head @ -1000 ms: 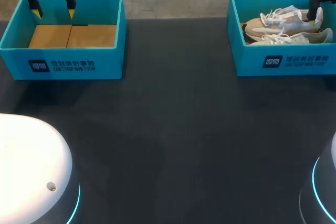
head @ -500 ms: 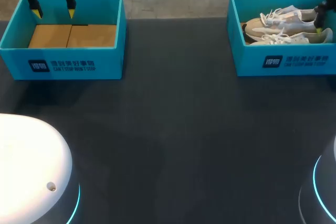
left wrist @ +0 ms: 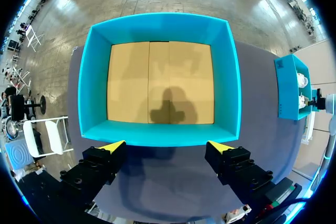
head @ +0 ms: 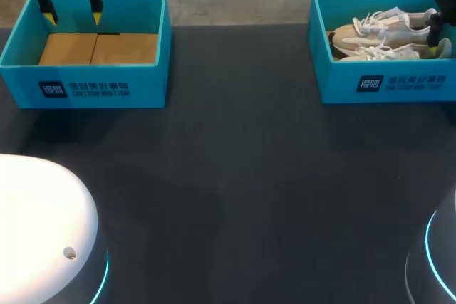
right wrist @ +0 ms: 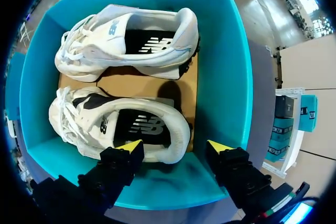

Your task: Take the shoe out of the shoebox, open the shoe tongue, remove and reinsert the insole, then place the shoe into the shoebox

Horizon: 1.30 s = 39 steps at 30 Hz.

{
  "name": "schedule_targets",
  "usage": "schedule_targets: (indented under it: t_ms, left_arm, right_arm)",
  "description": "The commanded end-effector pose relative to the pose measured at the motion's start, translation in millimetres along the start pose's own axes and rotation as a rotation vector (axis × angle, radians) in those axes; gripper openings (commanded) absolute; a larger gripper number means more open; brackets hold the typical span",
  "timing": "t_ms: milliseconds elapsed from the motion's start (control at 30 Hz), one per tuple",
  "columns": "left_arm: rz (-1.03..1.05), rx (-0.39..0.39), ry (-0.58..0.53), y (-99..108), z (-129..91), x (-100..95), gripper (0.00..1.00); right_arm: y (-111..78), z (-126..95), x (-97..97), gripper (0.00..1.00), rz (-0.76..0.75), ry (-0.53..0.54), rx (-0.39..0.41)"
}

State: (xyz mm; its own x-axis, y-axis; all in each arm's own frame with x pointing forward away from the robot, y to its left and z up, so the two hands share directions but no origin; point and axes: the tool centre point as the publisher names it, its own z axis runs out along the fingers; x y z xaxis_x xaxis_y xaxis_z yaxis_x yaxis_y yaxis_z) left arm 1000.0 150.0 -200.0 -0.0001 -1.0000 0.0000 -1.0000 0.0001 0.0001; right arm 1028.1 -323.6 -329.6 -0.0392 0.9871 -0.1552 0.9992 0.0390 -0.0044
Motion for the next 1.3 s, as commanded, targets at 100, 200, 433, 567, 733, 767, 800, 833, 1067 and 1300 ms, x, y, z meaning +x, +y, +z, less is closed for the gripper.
schedule_targets:
  t_ms: [100, 200, 433, 567, 733, 767, 800, 833, 1067, 1300]
  left_arm:
    - [0.0, 0.0, 0.0, 0, 0, 0.0, 1.0]
    - [0.0, 0.0, 0.0, 0, 0, 0.0, 1.0]
    - [0.0, 0.0, 0.0, 0, 0, 0.0, 1.0]
    - [0.0, 0.0, 0.0, 0, 0, 0.0, 1.0]
    - [0.0, 0.0, 0.0, 0, 0, 0.0, 1.0]
    - [0.0, 0.0, 0.0, 0, 0, 0.0, 1.0]
    - [0.0, 0.0, 0.0, 0, 0, 0.0, 1.0]
    - [0.0, 0.0, 0.0, 0, 0, 0.0, 1.0]
    - [0.0, 0.0, 0.0, 0, 0, 0.0, 1.0]
    - [0.0, 0.0, 0.0, 0, 0, 0.0, 1.0]
  right_arm:
    - [6.9, 7, 1.5, 0.76, -0.004, -0.003, 0.009]
    - [8.6, 11, 1.1, 0.77, -0.005, -0.003, 0.012]
    - [10.3, 17, -1.4, 0.73, 0.004, 0.009, 0.017]
    - [10.5, 21, -0.7, 0.73, 0.003, 0.015, 0.018]
    - [8.7, 28, -0.2, 0.7, 0.002, 0.022, 0.029]
    - [8.2, 29, -0.4, 0.71, 0.002, 0.023, 0.03]
    - [7.7, 30, -0.6, 0.69, 0.002, 0.023, 0.031]
    - [7.2, 31, -0.7, 0.69, 0.002, 0.025, 0.034]
    - [5.8, 39, -0.7, 0.69, 0.007, 0.035, 0.046]
    - [5.3, 46, 1.5, 0.71, 0.009, 0.046, 0.053]
